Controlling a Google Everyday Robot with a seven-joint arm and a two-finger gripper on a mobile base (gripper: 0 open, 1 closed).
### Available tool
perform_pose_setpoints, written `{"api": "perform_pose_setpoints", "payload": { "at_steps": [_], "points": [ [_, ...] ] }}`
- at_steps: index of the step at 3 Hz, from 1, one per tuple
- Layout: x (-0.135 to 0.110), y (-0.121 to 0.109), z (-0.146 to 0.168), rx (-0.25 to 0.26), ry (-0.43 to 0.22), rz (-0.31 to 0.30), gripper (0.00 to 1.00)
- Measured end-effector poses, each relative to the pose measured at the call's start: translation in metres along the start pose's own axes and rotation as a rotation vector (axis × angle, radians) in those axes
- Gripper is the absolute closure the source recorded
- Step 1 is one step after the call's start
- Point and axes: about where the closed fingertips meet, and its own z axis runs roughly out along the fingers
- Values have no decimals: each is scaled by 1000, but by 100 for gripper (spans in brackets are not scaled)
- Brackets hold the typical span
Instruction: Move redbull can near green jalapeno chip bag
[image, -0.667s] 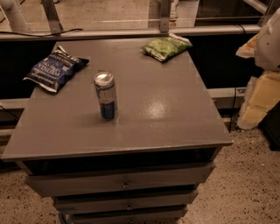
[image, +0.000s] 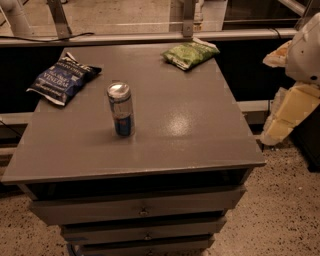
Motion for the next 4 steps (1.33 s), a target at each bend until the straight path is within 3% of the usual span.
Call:
{"api": "perform_pose_setpoints", "payload": {
  "at_steps": [2, 4],
  "points": [
    [-52, -1, 57, -48, -375, 114, 0],
    [-136, 20, 115, -65, -704, 116, 0]
  ]
}}
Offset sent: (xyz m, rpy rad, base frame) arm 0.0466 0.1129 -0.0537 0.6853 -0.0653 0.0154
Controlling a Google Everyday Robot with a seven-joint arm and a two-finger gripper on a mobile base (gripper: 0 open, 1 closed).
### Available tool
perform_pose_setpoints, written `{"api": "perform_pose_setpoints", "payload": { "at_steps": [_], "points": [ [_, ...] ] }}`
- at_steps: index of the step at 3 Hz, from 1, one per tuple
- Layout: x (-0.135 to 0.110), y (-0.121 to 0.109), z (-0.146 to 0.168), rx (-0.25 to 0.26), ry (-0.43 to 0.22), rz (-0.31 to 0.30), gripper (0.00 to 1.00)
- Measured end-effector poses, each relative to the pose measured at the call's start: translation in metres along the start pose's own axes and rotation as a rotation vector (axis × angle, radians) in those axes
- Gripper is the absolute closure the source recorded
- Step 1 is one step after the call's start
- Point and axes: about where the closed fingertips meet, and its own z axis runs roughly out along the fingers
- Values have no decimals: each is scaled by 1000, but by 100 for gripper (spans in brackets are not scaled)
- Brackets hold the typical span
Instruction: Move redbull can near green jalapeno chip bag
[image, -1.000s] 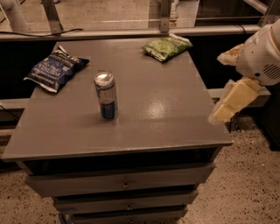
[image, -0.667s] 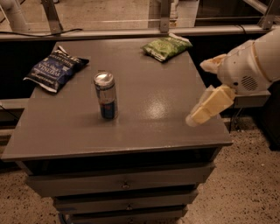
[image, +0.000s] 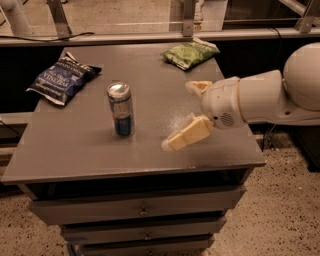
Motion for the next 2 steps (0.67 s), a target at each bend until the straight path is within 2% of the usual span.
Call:
{"api": "perform_pose_setpoints", "payload": {
  "at_steps": [1, 2],
  "points": [
    [-26, 12, 38, -11, -110, 14, 0],
    [-25, 12, 38, -11, -109, 13, 0]
  ]
}}
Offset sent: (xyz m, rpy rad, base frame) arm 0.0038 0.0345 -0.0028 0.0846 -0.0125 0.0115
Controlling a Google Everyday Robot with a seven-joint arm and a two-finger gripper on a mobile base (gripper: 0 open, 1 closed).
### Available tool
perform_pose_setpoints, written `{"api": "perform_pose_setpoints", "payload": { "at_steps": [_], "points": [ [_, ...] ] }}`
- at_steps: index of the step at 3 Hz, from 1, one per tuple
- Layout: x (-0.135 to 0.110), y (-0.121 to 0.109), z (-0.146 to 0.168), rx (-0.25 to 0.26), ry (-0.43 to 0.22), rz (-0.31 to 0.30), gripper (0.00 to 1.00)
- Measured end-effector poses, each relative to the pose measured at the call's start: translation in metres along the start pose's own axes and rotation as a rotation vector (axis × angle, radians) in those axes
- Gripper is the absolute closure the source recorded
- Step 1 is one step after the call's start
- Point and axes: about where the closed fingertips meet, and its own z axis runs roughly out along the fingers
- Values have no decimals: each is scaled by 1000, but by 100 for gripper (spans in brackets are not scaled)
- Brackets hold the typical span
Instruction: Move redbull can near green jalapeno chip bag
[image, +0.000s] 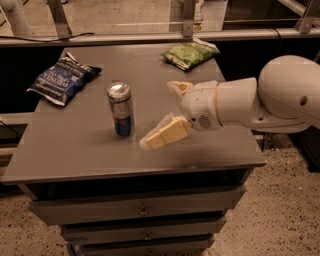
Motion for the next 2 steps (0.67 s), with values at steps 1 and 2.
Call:
{"api": "perform_pose_setpoints", "payload": {
  "at_steps": [1, 2],
  "points": [
    [-4, 2, 12, 4, -66, -8, 0],
    [-18, -1, 39, 3, -199, -9, 0]
  ]
}}
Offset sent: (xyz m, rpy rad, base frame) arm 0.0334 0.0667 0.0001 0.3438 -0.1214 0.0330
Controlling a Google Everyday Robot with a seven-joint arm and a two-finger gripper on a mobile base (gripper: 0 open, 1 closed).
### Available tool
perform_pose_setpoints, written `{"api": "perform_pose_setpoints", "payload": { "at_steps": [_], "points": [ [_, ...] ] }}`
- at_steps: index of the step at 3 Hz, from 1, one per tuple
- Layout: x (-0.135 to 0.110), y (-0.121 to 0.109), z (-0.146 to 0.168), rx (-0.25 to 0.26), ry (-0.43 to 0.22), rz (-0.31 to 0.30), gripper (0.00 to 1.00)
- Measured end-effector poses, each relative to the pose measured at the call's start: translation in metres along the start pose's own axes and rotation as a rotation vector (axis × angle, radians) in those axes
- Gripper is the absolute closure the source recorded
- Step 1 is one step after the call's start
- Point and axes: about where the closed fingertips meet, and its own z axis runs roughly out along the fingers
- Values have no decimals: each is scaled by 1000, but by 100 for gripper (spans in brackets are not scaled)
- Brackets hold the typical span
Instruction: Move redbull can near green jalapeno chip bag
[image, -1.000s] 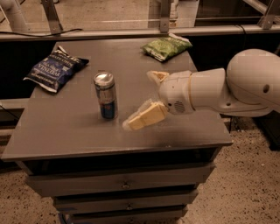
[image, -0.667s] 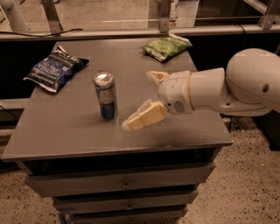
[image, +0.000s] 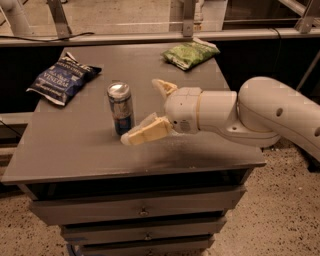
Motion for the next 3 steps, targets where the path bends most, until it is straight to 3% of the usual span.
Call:
{"api": "perform_pose_setpoints", "payload": {
  "at_steps": [1, 2, 3],
  "points": [
    [-5, -1, 23, -3, -92, 10, 0],
    [-5, 0, 39, -13, -137, 21, 16],
    [-2, 1, 45, -15, -158, 31, 39]
  ]
}}
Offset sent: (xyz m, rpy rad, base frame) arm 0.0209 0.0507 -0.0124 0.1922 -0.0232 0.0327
